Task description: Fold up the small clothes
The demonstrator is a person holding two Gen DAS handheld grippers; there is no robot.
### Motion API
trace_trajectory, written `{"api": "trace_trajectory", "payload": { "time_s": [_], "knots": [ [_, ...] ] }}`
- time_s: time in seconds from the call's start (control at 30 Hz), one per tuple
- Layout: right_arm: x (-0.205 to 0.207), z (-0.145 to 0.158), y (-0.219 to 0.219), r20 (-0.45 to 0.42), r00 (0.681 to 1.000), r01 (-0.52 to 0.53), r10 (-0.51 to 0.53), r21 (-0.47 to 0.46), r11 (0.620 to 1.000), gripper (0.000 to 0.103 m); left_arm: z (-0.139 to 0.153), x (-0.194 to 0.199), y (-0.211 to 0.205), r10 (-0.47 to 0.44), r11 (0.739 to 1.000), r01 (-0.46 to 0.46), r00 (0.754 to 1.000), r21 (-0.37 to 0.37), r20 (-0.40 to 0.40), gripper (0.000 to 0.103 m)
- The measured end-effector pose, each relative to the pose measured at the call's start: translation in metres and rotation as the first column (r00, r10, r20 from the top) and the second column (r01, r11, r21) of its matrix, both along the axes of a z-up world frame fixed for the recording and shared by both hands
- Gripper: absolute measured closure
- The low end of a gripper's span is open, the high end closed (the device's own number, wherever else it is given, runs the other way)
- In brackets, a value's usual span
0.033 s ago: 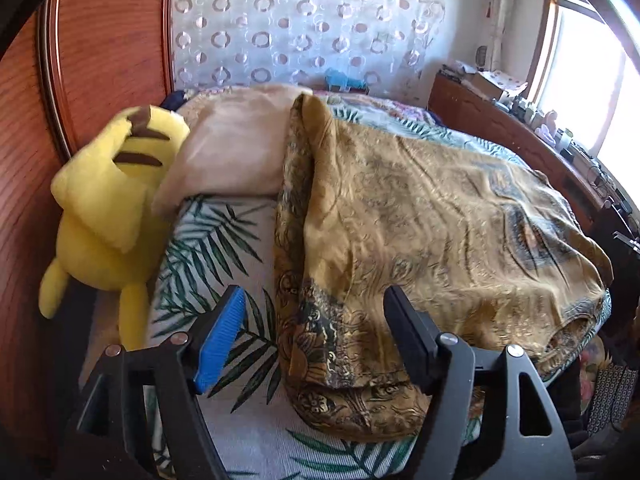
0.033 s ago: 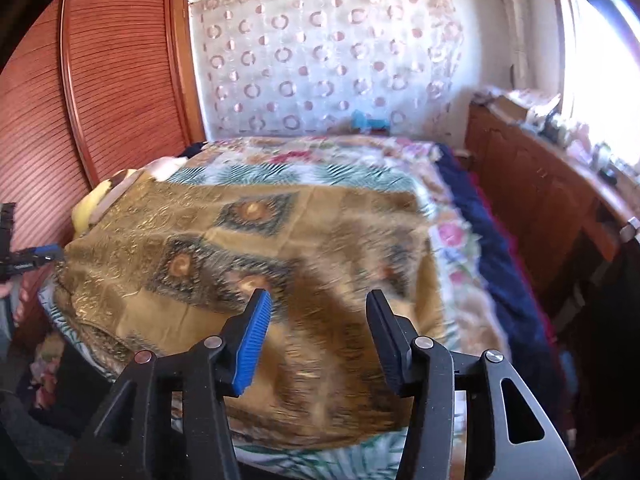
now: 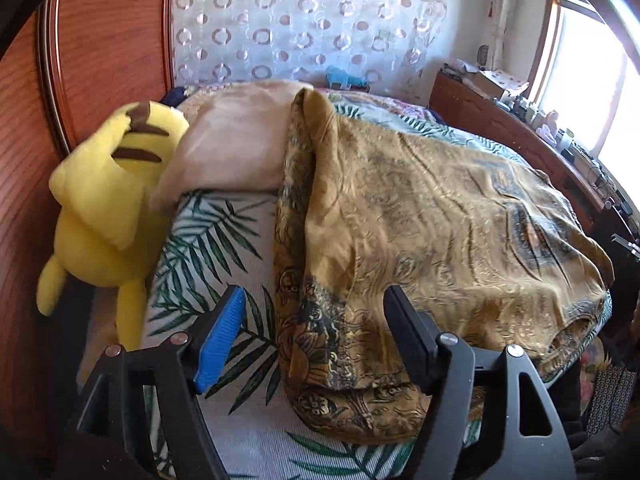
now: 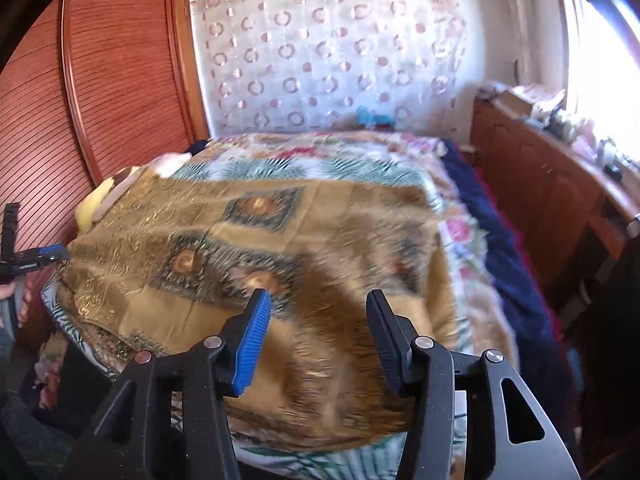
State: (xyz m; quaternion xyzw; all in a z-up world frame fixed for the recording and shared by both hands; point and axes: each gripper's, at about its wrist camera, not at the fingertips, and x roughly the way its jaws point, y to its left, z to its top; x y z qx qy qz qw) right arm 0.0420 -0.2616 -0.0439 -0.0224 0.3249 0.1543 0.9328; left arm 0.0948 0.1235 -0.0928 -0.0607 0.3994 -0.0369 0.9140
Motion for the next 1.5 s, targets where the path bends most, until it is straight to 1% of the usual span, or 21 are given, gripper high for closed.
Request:
{"api": "trace_trajectory", "payload": {
  "time_s": [0.13,0.23,0.37,0.47,0.57,0.63,0.7,0.73,0.77,0.8,0.83,0.87,0.9,0.97,1.03,1.1,1.17,1.23,1.4,1.5],
  "knots": [
    [0.016,-0.026,0.013,-0.04,0.999,-0.023,0.022,-0.011,1.0,0.051,-0.009,0.005,0.003,0.014,1.0,-0.014,1.0,-0.002,-0.021,0.031],
    [0.027,-0.04,0.019,-0.061,0.998,-0.029,0.026,-0.041,0.999,0.051,-0.012,0.006,0.002,0.014,1.0,-0.014,1.0,-0.004,-0.026,0.031],
    [0.034,-0.05,0.027,-0.071,0.997,-0.031,0.026,-0.07,0.997,0.051,-0.016,0.008,0.004,0.014,1.0,-0.015,0.999,-0.019,-0.041,0.031],
    [0.039,-0.058,0.03,-0.096,0.995,-0.034,0.027,-0.077,0.996,0.051,-0.017,0.007,0.004,0.014,1.0,-0.015,0.999,-0.021,-0.035,0.031],
    [0.036,-0.061,0.031,-0.066,0.998,-0.031,0.026,-0.078,0.996,0.051,-0.017,0.008,0.004,0.011,1.0,-0.012,0.999,-0.017,-0.034,0.031],
    [0.032,-0.063,0.033,-0.048,0.998,-0.031,0.028,-0.08,0.996,0.047,-0.017,0.008,0.004,0.008,1.0,-0.009,0.999,-0.019,-0.031,0.031],
    [0.026,-0.065,0.034,-0.035,0.999,-0.032,0.03,-0.082,0.996,0.044,-0.017,0.007,0.006,0.004,0.999,-0.005,1.0,-0.042,-0.023,0.032],
    [0.025,-0.066,0.036,-0.032,0.999,-0.031,0.028,-0.085,0.996,0.043,-0.017,0.007,0.007,0.004,0.999,-0.005,1.0,-0.054,-0.019,0.035],
    [0.024,-0.067,0.038,-0.03,0.999,-0.031,0.029,-0.088,0.996,0.042,-0.017,0.006,0.008,0.001,0.998,-0.002,1.0,-0.067,-0.015,0.046],
    [0.024,-0.068,0.039,-0.029,0.999,-0.033,0.031,-0.093,0.995,0.041,-0.017,0.007,0.008,-0.006,0.997,0.005,1.0,-0.075,-0.013,0.054],
    [0.023,-0.068,0.039,-0.027,0.999,-0.034,0.032,-0.094,0.995,0.041,-0.017,0.007,0.008,-0.013,0.997,0.012,1.0,-0.083,-0.013,0.06],
    [0.021,-0.067,0.036,-0.026,0.999,-0.035,0.033,-0.09,0.995,0.04,-0.017,0.007,0.007,-0.021,0.996,0.02,1.0,-0.09,-0.015,0.074],
    [0.02,-0.068,0.035,-0.024,0.999,-0.036,0.034,-0.088,0.995,0.04,-0.018,0.008,0.007,-0.028,0.995,0.026,0.999,-0.098,-0.018,0.082],
    [0.019,-0.07,0.035,-0.019,0.999,-0.039,0.037,-0.09,0.995,0.04,-0.018,0.008,0.003,-0.041,0.994,0.039,0.999,-0.097,-0.015,0.092],
    [0.018,-0.07,0.035,-0.018,0.999,-0.041,0.04,-0.087,0.995,0.04,-0.012,0.005,-0.003,-0.043,0.996,0.043,0.999,-0.079,0.007,0.095],
    [0.019,-0.069,0.031,-0.026,0.999,-0.047,0.045,-0.077,0.996,0.04,-0.002,0.003,-0.006,-0.042,0.995,0.044,0.999,-0.088,0.034,0.095],
    [0.02,-0.065,0.024,-0.046,0.998,-0.051,0.049,-0.048,0.998,0.04,0.012,-0.001,-0.01,-0.05,0.994,0.057,0.996,-0.095,0.074,0.095],
    [0.021,-0.061,0.018,-0.056,0.998,-0.034,0.032,-0.026,0.999,0.04,0.03,-0.005,-0.018,-0.066,0.991,0.079,0.991,-0.104,0.118,0.095],
    [0.017,-0.052,-0.003,-0.046,0.999,0.022,-0.021,0.011,1.0,0.04,0.065,-0.005,-0.047,-0.139,0.98,0.163,0.97,-0.112,0.197,0.095],
    [0.012,-0.051,-0.015,-0.045,0.998,0.044,-0.043,0.022,0.999,0.04,0.082,0.001,-0.072,-0.194,0.969,0.223,0.953,-0.108,0.233,0.095]
  ]
}}
